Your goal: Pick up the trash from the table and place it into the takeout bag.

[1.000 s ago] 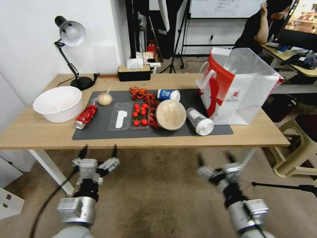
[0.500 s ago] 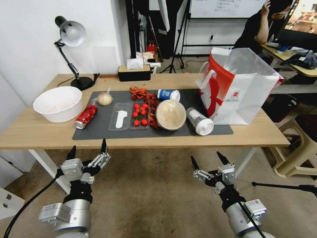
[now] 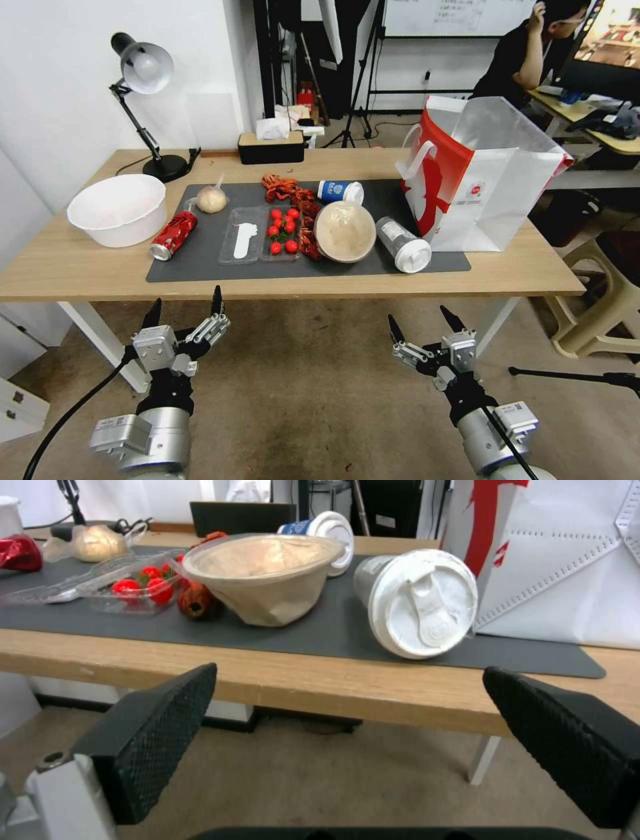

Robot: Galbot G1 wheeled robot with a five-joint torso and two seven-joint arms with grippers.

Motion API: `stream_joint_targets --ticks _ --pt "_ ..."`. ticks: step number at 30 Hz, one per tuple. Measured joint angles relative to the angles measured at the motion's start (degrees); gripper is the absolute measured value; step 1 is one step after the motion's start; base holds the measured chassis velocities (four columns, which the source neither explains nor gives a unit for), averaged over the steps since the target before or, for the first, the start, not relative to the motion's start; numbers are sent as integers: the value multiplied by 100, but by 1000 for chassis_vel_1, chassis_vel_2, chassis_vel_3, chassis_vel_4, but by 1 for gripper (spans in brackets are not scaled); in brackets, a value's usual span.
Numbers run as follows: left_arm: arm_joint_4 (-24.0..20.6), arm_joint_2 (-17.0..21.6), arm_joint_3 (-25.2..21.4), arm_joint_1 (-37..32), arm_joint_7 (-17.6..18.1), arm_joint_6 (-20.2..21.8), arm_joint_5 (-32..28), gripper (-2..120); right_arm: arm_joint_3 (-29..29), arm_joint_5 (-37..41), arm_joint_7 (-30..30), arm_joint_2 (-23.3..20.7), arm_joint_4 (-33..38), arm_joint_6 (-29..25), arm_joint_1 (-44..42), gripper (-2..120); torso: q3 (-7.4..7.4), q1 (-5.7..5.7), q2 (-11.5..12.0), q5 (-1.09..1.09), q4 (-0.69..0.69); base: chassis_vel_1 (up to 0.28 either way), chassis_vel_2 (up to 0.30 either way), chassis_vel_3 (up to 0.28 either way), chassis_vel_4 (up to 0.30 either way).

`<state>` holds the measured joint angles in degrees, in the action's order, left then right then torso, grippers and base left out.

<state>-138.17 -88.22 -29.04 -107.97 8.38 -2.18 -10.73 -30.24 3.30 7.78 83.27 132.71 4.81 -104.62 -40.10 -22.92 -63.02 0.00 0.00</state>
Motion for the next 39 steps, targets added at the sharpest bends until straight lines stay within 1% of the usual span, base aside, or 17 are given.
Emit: stream_joint_targets --ticks 6,7,10,11,12,13,14,16,17,20,21,25,32,33,36,37,39 --pt "3 65 -47 -1 -23 5 -22 100 -13 160 40 -165 -89 2 147 100 0 0 0 0 -1 0 0 0 0" --pt "3 83 -60 -2 -31 12 -27 100 -27 303 73 -264 -129 8 233 100 0 0 0 0 0 0 0 0 0" --pt "24 157 -99 -10 -97 32 -47 100 -139 915 97 -753 -264 102 677 100 0 0 0 -1 0 0 0 0 0" --pt "24 157 -99 -10 -97 32 -47 100 -139 915 97 -753 -264 102 677 100 0 0 0 -1 0 0 0 0 0" --pt "41 175 -107 -13 -111 32 -50 100 -168 1089 97 -913 -304 152 807 100 -1 0 0 -1 0 0 0 0 0" --pt "63 192 -114 -15 -125 30 -53 100 -197 1370 96 -1168 -407 204 1028 100 0 0 0 0 1 0 0 0 0" --pt "63 192 -114 -15 -125 30 -53 100 -197 1370 96 -1168 -407 204 1028 100 0 0 0 0 1 0 0 0 0" --pt "83 185 -116 -16 -136 18 -52 100 -202 1696 66 -1499 -614 216 1398 100 -1 0 0 -1 1 0 0 0 0" --pt "83 185 -116 -16 -136 18 -52 100 -202 1696 66 -1499 -614 216 1398 100 -1 0 0 -1 1 0 0 0 0" --pt "90 130 -98 -23 -127 -2 -38 100 -178 2098 -65 -1772 -855 194 1840 100 -1 0 0 -1 1 0 0 0 0" --pt "90 130 -98 -23 -127 -2 -38 100 -178 2098 -65 -1772 -855 194 1840 100 -1 0 0 -1 1 0 0 0 0" --pt "90 100 -82 -56 -123 -6 -3 100 -127 2337 -209 -1996 -1065 242 2242 100 -1 0 0 -1 0 0 0 0 0" --pt "87 63 -108 -76 -105 -10 5 100 101 2786 -262 -2454 -1514 479 2972 100 -1 0 0 -1 0 0 0 0 0" --pt "87 63 -108 -76 -105 -10 5 100 101 2786 -262 -2454 -1514 479 2972 100 -1 0 0 -1 0 0 0 0 0" --pt "107 114 -131 -78 -98 -15 33 100 296 2937 -327 -2661 -1762 653 3438 100 -1 0 1 0 0 0 0 0 0" --pt "107 114 -131 -78 -98 -15 33 100 296 2937 -327 -2661 -1762 653 3438 100 -1 0 1 0 0 0 0 0 0" --pt "108 108 -134 -95 -96 -18 37 100 404 2936 -369 -2740 -1851 808 3642 100 -1 0 0 0 0 0 0 0 0"
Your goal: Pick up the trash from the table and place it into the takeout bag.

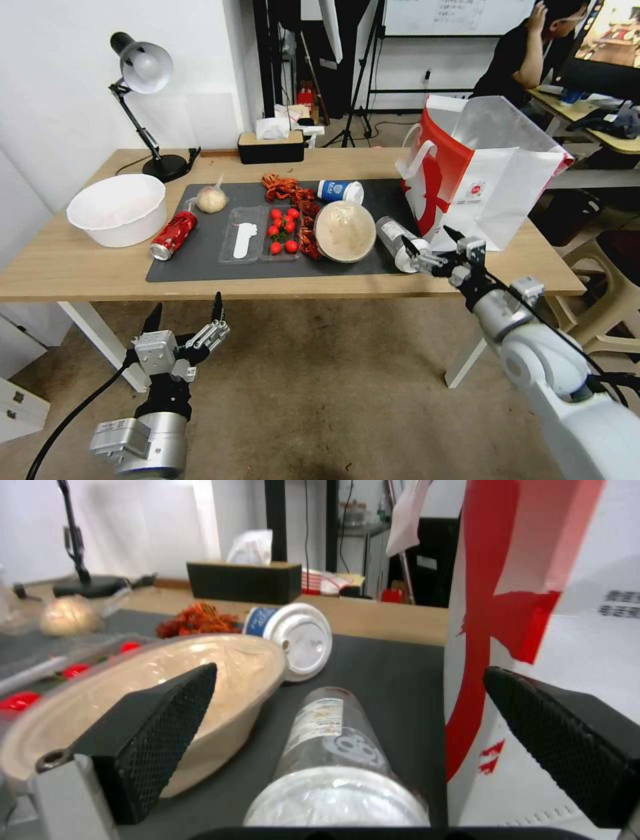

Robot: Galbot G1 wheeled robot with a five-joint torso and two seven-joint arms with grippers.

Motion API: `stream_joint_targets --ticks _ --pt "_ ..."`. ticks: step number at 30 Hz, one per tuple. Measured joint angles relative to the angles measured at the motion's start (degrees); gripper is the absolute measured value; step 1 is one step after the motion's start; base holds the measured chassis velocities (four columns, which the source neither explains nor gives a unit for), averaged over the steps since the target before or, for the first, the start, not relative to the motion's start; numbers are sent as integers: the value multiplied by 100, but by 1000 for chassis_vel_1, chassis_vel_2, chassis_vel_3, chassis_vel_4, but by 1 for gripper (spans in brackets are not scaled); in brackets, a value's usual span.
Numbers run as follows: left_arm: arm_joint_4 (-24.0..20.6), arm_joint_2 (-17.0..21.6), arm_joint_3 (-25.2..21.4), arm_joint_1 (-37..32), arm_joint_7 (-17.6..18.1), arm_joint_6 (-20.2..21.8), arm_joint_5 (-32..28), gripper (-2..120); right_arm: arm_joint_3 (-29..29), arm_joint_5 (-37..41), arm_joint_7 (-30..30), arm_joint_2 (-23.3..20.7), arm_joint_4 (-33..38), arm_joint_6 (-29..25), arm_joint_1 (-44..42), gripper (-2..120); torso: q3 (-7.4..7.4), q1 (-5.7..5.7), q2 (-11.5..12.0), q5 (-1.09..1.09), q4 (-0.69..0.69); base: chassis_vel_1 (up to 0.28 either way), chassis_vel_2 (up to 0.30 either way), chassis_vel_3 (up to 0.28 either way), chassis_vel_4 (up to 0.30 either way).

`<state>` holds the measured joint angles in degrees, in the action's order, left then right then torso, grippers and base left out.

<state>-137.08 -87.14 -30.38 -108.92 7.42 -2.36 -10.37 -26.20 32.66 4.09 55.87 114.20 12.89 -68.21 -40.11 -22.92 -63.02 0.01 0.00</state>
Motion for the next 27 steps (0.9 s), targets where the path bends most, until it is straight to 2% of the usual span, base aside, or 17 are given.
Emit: stream_joint_targets --ticks 15,27 --pt "57 -210 49 -130 10 -157 26 100 409 -202 -179 -48 -315 776 411 100 1 0 0 -1 0 0 0 0 0" --pt "26 -244 71 -212 13 -236 23 100 631 -247 -199 96 -530 936 484 100 1 0 0 0 0 0 0 0 0"
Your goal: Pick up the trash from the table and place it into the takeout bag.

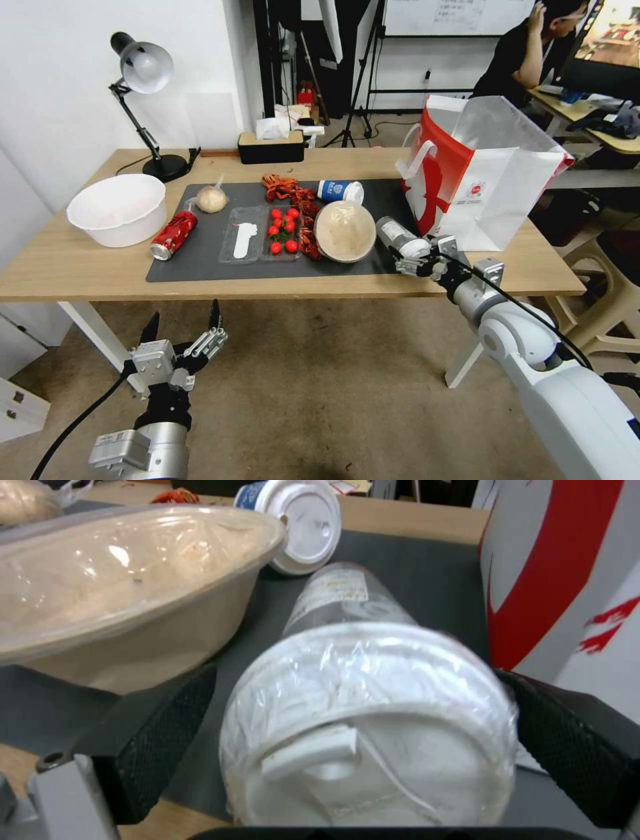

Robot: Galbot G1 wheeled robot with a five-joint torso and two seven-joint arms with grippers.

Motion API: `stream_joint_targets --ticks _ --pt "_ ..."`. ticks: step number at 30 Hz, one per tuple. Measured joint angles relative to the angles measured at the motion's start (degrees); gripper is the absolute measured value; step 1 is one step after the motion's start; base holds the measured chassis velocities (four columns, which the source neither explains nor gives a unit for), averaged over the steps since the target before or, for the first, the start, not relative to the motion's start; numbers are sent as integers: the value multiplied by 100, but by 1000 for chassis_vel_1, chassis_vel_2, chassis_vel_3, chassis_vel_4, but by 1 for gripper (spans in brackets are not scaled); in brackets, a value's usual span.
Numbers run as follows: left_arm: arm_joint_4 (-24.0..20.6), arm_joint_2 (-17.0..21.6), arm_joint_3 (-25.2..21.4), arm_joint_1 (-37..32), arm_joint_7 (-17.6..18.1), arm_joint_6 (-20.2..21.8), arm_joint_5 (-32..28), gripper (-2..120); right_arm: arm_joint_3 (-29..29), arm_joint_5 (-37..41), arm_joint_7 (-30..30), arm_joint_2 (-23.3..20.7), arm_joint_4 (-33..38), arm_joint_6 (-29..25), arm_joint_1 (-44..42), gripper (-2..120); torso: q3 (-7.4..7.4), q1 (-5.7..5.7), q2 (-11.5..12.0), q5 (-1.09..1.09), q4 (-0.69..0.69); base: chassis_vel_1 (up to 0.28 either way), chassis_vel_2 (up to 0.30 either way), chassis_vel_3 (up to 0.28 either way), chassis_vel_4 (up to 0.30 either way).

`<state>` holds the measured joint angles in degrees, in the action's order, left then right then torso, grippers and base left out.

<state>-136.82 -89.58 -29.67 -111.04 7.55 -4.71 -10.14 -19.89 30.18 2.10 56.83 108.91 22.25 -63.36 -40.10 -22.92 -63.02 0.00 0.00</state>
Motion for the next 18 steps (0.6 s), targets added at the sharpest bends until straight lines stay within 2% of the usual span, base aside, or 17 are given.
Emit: stream_joint_targets --ticks 10,13,18 --pt "10 2 -4 4 41 -53 12 100 18 -25 -22 96 -102 -15 -25 96 0 0 0 -1 0 0 0 0 0" --pt "24 -6 1 3 58 -87 19 100 25 -16 -22 98 -102 -14 -49 84 0 0 0 0 0 0 0 0 0" --pt "27 -10 6 5 68 -98 14 100 26 -7 -22 98 -101 -17 -57 77 0 0 -1 1 0 0 0 0 0"
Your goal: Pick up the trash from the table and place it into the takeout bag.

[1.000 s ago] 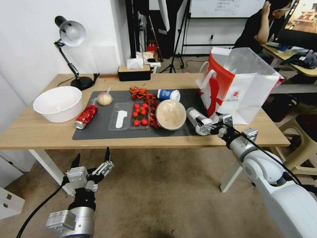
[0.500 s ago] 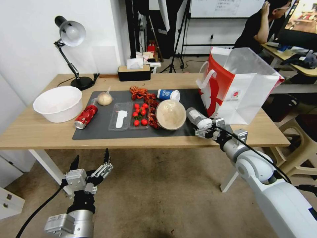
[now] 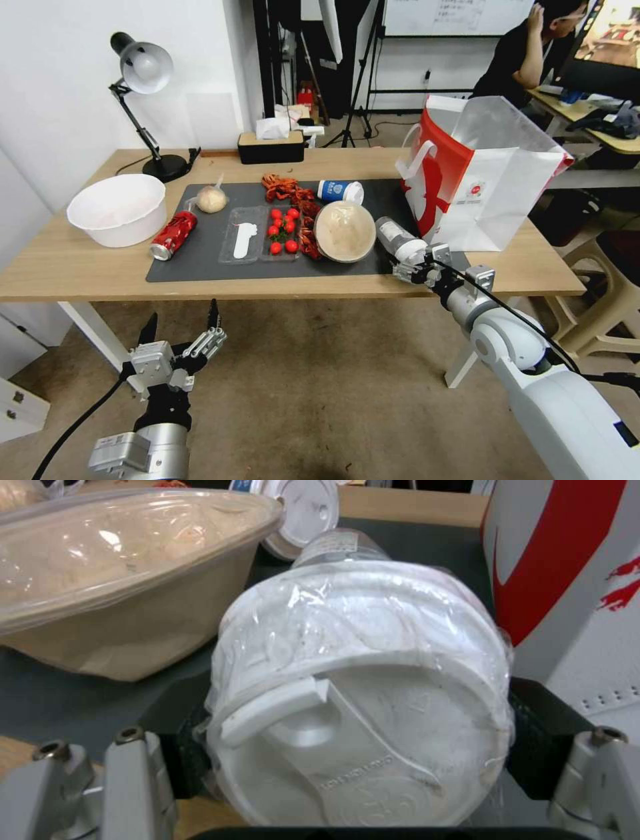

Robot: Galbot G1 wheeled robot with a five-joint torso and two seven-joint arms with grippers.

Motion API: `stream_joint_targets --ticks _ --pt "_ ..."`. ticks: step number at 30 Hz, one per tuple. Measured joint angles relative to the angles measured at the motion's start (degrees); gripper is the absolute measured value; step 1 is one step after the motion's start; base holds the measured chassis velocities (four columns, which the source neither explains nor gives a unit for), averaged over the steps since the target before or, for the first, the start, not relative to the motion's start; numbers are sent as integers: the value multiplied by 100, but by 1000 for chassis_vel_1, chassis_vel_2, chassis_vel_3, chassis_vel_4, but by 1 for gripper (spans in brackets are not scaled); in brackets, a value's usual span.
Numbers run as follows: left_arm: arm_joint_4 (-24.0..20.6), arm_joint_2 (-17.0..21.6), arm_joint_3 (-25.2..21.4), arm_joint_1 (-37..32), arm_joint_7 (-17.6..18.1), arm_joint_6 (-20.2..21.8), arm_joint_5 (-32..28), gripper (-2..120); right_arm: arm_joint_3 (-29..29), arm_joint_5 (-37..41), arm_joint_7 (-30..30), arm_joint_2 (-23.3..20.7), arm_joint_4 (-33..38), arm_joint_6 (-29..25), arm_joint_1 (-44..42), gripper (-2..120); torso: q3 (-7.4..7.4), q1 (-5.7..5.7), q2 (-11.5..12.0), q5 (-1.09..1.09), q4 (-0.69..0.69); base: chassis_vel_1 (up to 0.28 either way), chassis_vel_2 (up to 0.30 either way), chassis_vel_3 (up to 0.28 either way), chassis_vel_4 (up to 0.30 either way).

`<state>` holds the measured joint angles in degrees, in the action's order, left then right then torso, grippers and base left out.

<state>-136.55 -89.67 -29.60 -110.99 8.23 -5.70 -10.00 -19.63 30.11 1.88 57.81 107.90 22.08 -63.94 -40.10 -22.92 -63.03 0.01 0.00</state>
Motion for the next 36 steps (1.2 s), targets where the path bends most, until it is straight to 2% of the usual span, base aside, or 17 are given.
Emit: stream_joint_targets --ticks 15,24,28,31,36 --pt "4 -12 41 -31 65 -56 -46 100 -78 14 -19 -9 142 -50 -144 76 -1 0 -1 -2 1 0 0 0 0" --pt "-50 -14 30 -78 78 -117 -4 100 -651 -48 19 -532 1442 -307 -1064 76 0 0 -1 -1 -2 0 0 0 0" --pt "-76 -11 30 -112 81 -162 2 100 -765 -207 -68 -582 1922 -540 -1313 76 0 1 -1 -1 -1 0 0 0 0" --pt "-102 3 27 -128 88 -163 -4 100 -781 -214 -155 -586 2130 -616 -1315 76 0 1 -1 -1 0 0 0 0 0" --pt "-237 61 -4 -175 79 -19 -147 100 -743 182 -418 -846 2507 -429 -873 76 0 2 -1 0 -1 0 0 0 0"
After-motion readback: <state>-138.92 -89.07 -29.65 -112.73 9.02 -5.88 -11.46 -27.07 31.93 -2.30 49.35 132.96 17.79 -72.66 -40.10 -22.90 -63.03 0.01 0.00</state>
